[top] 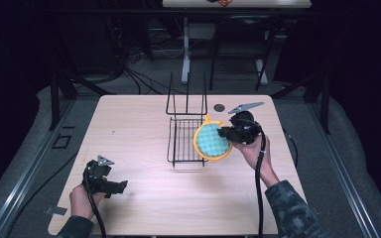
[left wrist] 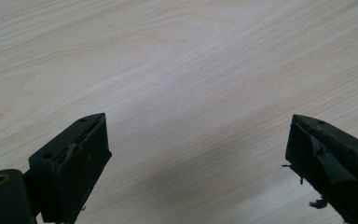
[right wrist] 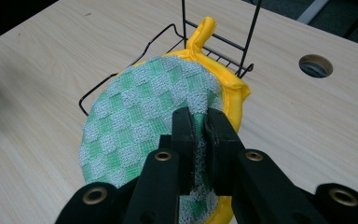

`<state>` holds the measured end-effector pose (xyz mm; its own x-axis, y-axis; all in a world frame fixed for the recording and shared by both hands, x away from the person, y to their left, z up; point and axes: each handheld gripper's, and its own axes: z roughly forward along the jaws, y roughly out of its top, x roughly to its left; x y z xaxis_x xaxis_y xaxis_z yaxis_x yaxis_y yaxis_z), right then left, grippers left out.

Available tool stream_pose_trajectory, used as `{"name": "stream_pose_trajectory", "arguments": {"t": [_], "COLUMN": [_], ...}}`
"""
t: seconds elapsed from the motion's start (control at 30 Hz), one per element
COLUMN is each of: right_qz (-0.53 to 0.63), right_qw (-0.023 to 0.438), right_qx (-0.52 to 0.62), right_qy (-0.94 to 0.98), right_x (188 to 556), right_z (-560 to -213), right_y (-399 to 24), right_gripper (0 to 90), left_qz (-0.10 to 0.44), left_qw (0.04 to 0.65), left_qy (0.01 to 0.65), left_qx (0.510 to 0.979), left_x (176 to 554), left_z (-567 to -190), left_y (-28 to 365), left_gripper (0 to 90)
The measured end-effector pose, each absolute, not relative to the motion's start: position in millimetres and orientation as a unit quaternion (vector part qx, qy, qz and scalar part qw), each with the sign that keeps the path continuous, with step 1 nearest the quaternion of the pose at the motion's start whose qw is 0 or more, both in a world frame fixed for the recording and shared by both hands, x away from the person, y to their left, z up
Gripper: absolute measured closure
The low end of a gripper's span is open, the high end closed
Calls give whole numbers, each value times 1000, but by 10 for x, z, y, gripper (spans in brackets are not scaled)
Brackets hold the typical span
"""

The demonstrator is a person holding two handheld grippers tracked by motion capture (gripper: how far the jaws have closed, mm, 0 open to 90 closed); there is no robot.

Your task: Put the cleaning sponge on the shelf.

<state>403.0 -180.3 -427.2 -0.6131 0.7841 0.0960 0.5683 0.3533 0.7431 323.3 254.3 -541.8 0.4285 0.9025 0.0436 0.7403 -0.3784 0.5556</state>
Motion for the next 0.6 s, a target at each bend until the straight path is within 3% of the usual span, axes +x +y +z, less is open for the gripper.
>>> {"name": "stream_pose_trajectory", "arguments": {"t": [0.6], "right_qz": [413], "right_qw": [142], "right_qx": [426], "right_qy": [792], "right_x": [4168], "right_z": [-4438], "right_y": [-1588], "right_gripper": [835], "left_qz": [180], "left_qw": [236], "left_qy": [508], "left_qx": [809], "left_x": [3253], "left_z": [-5395], "left_y": [2566], "left_gripper": [68]}}
